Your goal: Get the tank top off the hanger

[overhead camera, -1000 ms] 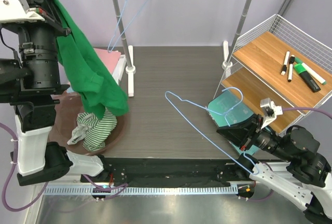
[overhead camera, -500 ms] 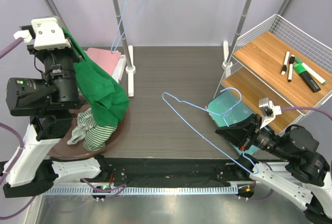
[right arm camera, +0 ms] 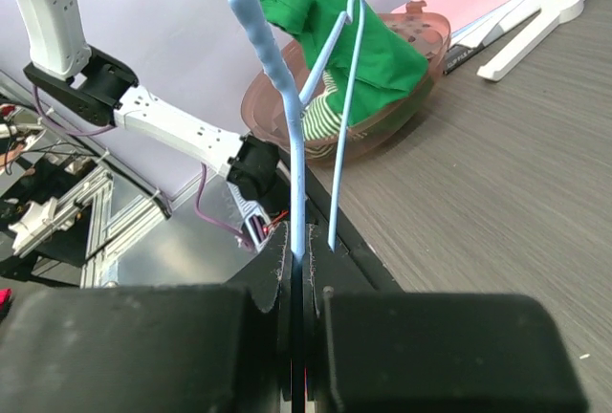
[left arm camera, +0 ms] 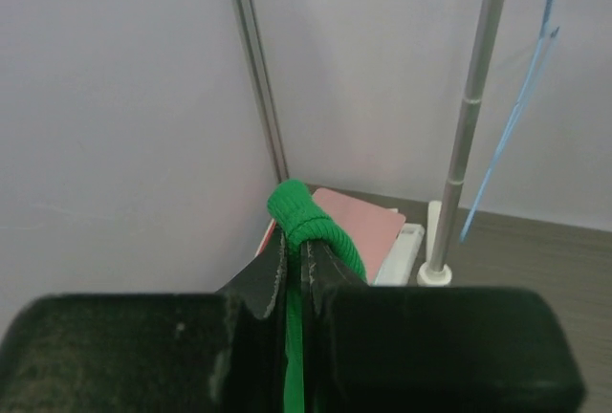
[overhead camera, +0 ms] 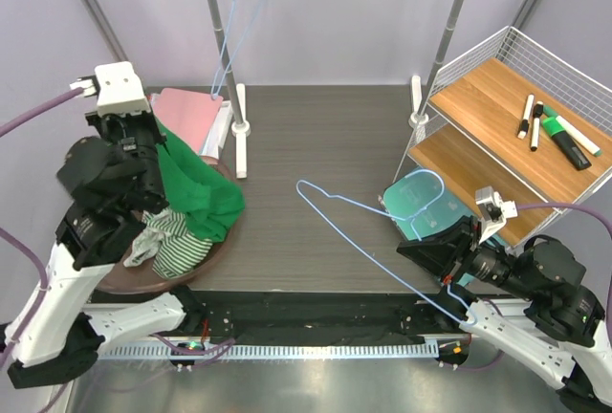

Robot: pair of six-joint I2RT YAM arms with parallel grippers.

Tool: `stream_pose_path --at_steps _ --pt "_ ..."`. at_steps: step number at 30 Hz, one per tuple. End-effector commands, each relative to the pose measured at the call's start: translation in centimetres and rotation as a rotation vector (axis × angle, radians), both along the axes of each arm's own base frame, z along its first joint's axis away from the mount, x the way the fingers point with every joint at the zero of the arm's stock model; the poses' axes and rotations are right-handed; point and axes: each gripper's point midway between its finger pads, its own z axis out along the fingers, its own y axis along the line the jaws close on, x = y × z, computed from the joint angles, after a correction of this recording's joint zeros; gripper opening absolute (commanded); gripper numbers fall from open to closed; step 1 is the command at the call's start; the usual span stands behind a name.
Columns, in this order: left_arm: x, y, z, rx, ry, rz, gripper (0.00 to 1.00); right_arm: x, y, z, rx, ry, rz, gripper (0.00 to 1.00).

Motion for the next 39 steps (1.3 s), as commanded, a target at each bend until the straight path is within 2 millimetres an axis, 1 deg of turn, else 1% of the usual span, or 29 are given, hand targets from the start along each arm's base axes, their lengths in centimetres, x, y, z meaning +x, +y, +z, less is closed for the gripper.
stream_pose_path --at_steps 1,2,3,4,5,6,7,8,9,11,12,14,15,16,19,20,24,26,27,29,30,32,33,34,35,36,39 --pt "3.3 -0.8 -9.3 -0.067 0.243 -0.016 0.0 -1.1 0.0 0.7 0.053 -0.015 0.047 0.01" --pt "4.3 -1.8 -11.1 -0.132 0.288 -0.07 0.0 -1.2 -0.1 0.6 0.058 -0.018 0.049 0.01" --pt "5.2 0.2 -14.1 -0.144 0.387 0.022 0.0 -1.2 -0.1 0.4 0.058 -0.014 0.051 0.01" --pt "5.4 1.1 -15.3 -0.183 0.418 0.054 0.0 -1.4 -0.1 0.2 0.054 -0.009 0.055 0.01" --pt "5.6 1.1 -16.6 -0.255 0.443 0.041 0.0 -1.5 -0.2 0.1 0.054 -0.009 0.06 0.01" --pt "5.5 3.3 -17.4 -0.296 0.45 0.105 0.0 -1.6 -0.2 0.0 0.052 -0.004 0.063 0.01" --pt "5.0 4.0 -18.3 -0.331 0.45 0.116 0.0 -1.8 -0.1 -0.1 0.052 0.005 0.073 0.01" --pt "4.6 4.8 -18.5 -0.364 0.44 0.133 0.0 -2.0 -0.2 -0.2 0.054 0.005 0.079 0.01" --pt "4.0 6.4 -19.0 -0.41 0.431 0.177 0.0 -2.1 -0.2 -0.2 0.057 0.003 0.084 0.01" --pt "2.5 8.2 -19.4 -0.443 0.416 0.234 0.0 -2.3 -0.2 -0.3 0.062 0.006 0.091 0.01" --pt "1.4 9.9 -19.7 -0.463 0.419 0.302 0.0 -2.3 -0.1 -0.4 0.06 0.012 0.095 0.01" --pt "-0.1 11.6 -19.8 -0.477 0.413 0.369 0.0 -2.2 0.0 -0.4 0.061 0.021 0.094 0.01" --pt "-1.4 13.2 -19.9 -0.48 0.409 0.457 0.0 -2.1 0.2 -0.5 0.054 0.03 0.097 0.01" --pt "-2.1 13.8 -19.7 -0.469 0.399 0.496 0.0 -2.1 0.3 -0.3 0.057 0.031 0.101 0.01" --pt "-4.6 14.9 -17.7 -0.463 0.327 0.581 0.0 -1.9 0.7 -0.3 0.049 0.048 0.107 0.01" --pt "-5.7 15.1 -16.6 -0.461 0.295 0.599 0.0 -1.9 0.8 -0.2 0.046 0.049 0.111 0.01" --pt "-9.2 16.1 -14.3 -0.44 0.213 0.7 0.0 -1.9 1.0 -0.1 0.014 0.041 0.123 0.01" --pt "-10.2 16.6 -14.0 -0.419 0.199 0.747 0.0 -1.7 1.3 -0.3 -0.007 0.045 0.125 0.01" --pt "-10.3 16.7 -14.4 -0.41 0.208 0.76 0.0 -1.7 1.3 -0.3 -0.014 0.045 0.128 0.01" --pt "-10.2 16.9 -15.2 -0.39 0.254 0.78 0.0 -1.5 1.6 -0.4 -0.028 0.038 0.128 0.01" --pt "-9.4 17.0 -16.0 -0.384 0.296 0.784 0.0 -1.4 1.6 -0.3 -0.032 0.037 0.128 0.01" --pt "-8.7 17.0 -17.7 -0.387 0.358 0.782 0.0 -1.3 1.8 -0.4 -0.04 0.033 0.128 0.01" --pt "-7.9 16.6 -18.4 -0.405 0.376 0.75 0.0 -1.2 1.9 -0.5 -0.045 0.037 0.127 0.01" --pt "-7.4 16.2 -19.6 -0.418 0.4 0.727 0.0 -1.1 1.9 -0.6 -0.048 0.037 0.122 0.01" --pt "-6.6 15.8 -19.8 -0.439 0.386 0.686 0.0 -1.0 1.9 -0.6 -0.049 0.039 0.119 0.01" --pt "-5.6 15.0 -20.3 -0.474 0.385 0.62 0.0 -0.9 2.0 -0.8 -0.052 0.042 0.116 0.01" --pt "-4.3 13.7 -21.8 -0.541 0.387 0.542 0.03 -0.5 2.0 -1.1 -0.055 0.05 0.099 0.01"
